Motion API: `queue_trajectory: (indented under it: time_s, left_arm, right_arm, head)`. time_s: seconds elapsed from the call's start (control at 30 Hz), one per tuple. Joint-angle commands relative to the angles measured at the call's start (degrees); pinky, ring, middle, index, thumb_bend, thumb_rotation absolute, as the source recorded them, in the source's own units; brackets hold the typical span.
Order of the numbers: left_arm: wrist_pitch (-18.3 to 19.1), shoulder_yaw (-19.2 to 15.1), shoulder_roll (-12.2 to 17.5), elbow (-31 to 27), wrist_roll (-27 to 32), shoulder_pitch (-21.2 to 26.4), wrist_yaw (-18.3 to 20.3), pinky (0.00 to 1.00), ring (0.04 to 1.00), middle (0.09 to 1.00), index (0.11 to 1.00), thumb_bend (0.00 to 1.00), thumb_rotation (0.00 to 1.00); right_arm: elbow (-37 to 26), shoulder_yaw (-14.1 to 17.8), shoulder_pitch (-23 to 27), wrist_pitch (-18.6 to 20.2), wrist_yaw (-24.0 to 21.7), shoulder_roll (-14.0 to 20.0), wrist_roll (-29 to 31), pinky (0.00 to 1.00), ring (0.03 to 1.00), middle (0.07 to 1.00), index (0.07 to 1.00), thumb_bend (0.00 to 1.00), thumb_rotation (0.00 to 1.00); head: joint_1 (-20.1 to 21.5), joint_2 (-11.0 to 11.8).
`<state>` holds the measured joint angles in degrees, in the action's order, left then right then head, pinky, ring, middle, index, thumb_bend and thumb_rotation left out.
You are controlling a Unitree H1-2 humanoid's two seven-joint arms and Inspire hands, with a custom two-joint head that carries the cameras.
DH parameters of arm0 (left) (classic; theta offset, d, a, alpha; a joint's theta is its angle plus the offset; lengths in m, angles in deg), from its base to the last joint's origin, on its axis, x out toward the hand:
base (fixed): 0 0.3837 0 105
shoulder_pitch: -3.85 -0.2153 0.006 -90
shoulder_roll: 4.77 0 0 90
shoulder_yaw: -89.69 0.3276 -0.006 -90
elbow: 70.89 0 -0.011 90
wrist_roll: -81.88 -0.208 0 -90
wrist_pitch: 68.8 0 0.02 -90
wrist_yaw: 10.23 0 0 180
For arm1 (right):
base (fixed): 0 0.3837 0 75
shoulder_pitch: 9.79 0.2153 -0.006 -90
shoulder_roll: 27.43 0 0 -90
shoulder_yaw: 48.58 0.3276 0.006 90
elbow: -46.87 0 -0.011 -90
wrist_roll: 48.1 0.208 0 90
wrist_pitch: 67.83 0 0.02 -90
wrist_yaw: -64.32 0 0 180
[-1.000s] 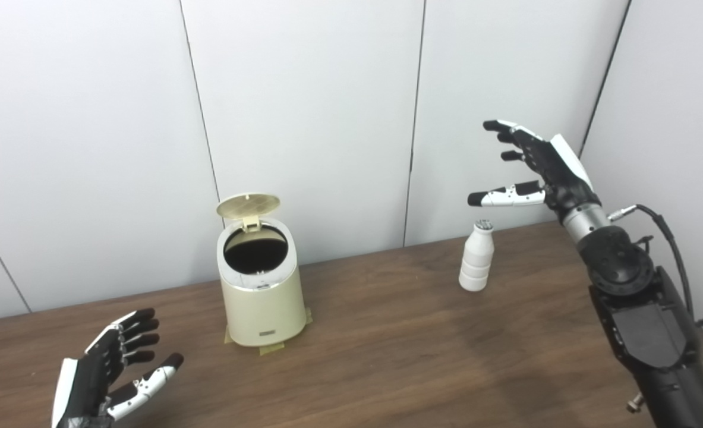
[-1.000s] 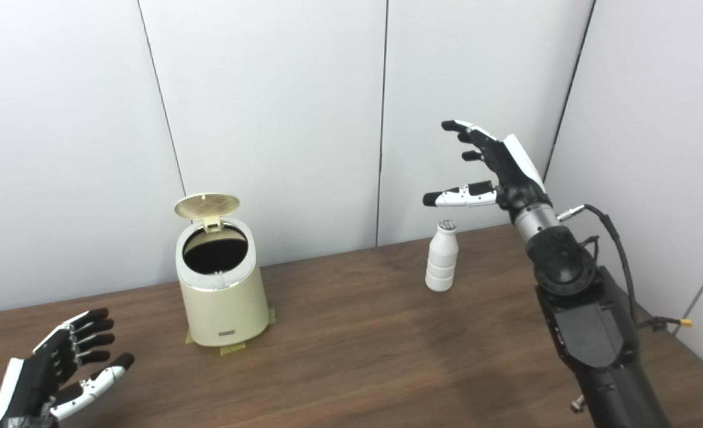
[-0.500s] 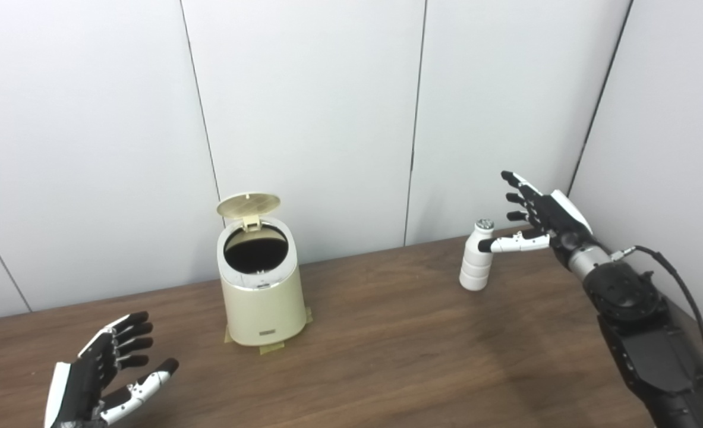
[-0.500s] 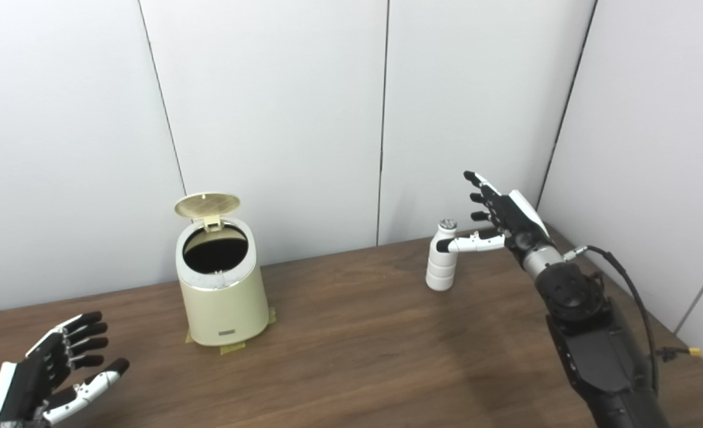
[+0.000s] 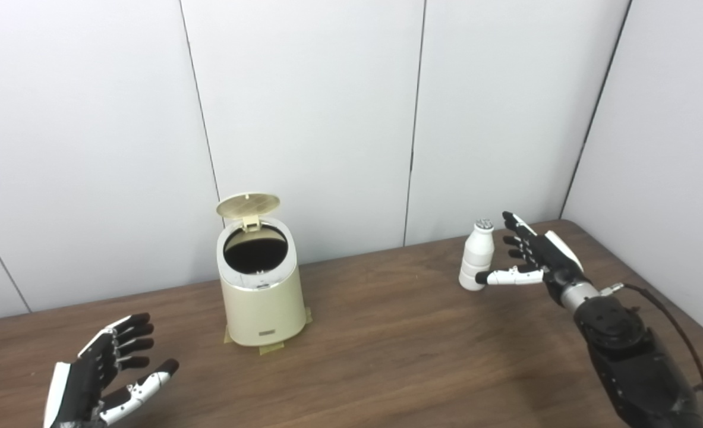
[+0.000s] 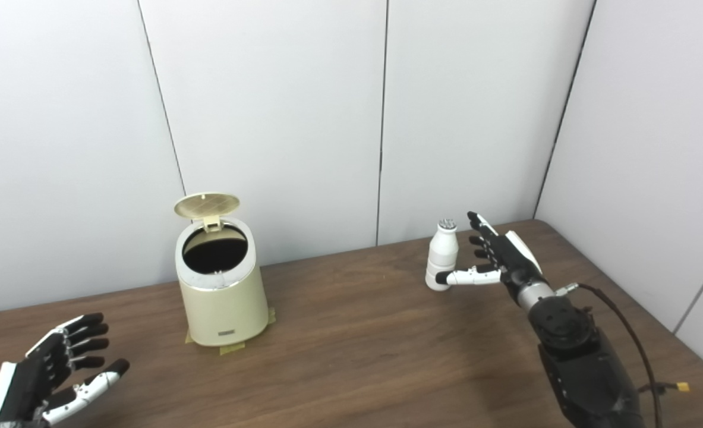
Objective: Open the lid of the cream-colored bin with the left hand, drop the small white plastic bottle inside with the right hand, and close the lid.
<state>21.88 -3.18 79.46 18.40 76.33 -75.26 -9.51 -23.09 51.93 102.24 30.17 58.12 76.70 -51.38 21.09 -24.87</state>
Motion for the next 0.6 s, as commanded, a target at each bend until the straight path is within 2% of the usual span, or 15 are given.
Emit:
queue_trajectory:
  time_s: [0.0, 0.23, 0.43, 0.57]
  left_arm:
    - [-1.4, 0.0, 0.8, -2.3, -0.3, 1.9, 0.0, 0.64, 0.709, 0.742, 0.77, 0.65, 0.0]
    - [-1.4, 0.1, 1.1, -2.4, -0.2, 1.9, 0.4, 0.64, 0.699, 0.738, 0.769, 0.65, 0.0]
    - [-0.9, 0.2, 1.1, -2.6, 0.1, 1.9, 0.6, 0.65, 0.696, 0.731, 0.77, 0.66, 0.0]
    - [-0.7, 0.2, 1.0, -2.7, -0.1, 1.9, 0.5, 0.64, 0.692, 0.733, 0.77, 0.65, 0.0]
  right_arm:
    - [0.0, 1.4, 2.6, -3.6, 2.0, 0.8, 0.9, 0.87, 0.918, 0.969, 0.976, 0.83, 0.15]
    - [3.9, 2.4, 3.7, -6.0, 5.3, -1.6, 1.2, 0.81, 0.847, 0.899, 0.916, 0.82, 0.1]
    - [6.1, 1.2, 4.8, -7.0, 7.7, -2.2, -0.5, 0.78, 0.826, 0.872, 0.874, 0.8, 0.07]
    - [6.0, 0.7, 5.1, -6.4, 9.3, -2.8, -1.4, 0.75, 0.803, 0.852, 0.843, 0.81, 0.12]
  head:
    - [0.0, -0.1]
    - [-0.2, -0.3]
    - [-0.3, -0.4]
    - [-0.3, -0.5]
